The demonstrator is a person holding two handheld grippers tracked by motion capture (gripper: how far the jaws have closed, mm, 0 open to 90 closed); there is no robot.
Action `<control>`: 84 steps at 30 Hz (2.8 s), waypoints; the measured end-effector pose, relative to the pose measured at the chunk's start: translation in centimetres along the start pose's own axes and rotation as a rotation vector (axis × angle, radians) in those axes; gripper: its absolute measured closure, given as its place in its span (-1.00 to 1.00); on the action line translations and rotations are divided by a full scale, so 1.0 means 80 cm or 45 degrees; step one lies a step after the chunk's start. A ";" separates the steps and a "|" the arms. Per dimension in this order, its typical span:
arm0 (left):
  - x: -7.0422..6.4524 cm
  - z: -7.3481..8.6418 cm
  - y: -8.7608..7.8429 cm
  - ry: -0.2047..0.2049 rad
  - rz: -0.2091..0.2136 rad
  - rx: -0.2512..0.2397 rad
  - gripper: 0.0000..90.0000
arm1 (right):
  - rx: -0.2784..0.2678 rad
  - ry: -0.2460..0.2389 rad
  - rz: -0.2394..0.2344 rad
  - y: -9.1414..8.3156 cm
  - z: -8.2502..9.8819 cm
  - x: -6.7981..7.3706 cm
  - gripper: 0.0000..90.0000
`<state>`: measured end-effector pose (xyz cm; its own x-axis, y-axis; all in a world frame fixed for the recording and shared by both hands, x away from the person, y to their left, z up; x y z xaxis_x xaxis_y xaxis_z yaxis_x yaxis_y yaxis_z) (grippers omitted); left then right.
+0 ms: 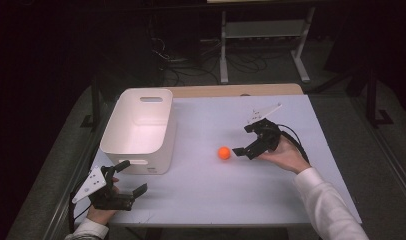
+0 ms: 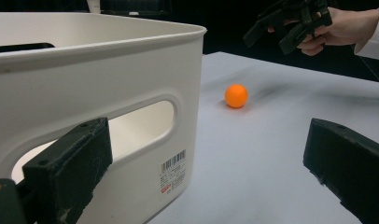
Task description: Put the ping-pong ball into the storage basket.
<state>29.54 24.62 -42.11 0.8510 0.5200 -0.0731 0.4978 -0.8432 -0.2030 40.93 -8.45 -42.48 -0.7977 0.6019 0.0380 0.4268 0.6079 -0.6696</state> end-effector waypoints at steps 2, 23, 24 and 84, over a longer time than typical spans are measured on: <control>0.000 0.000 0.000 0.000 0.000 0.000 -0.98 | 0.004 -0.007 -0.003 0.002 -0.002 0.001 -1.00; 0.000 0.000 0.000 0.001 0.002 -0.001 -0.98 | 0.077 -0.062 -0.060 0.035 -0.012 0.007 -1.00; 0.000 0.000 0.000 0.000 0.003 -0.003 -0.98 | 0.083 -0.065 -0.065 0.037 -0.012 0.008 -1.00; 0.000 0.000 0.000 -0.002 0.003 0.002 -0.98 | 0.251 -0.096 -0.178 0.103 0.021 0.003 -0.37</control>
<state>29.51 24.60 -42.14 0.8521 0.5180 -0.0748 0.4953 -0.8443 -0.2045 43.56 -4.21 -49.25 -0.8758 0.4742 0.0896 0.2247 0.5650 -0.7939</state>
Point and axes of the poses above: each handheld gripper's, and its own axes: y roughly forward along the jaws, z roughly out of its underside, x roughly to its left, the point moved 9 cm from there along y, roughly forward along the jaws, and after that the axes turned 10 degrees about z, right-handed, at the moved point
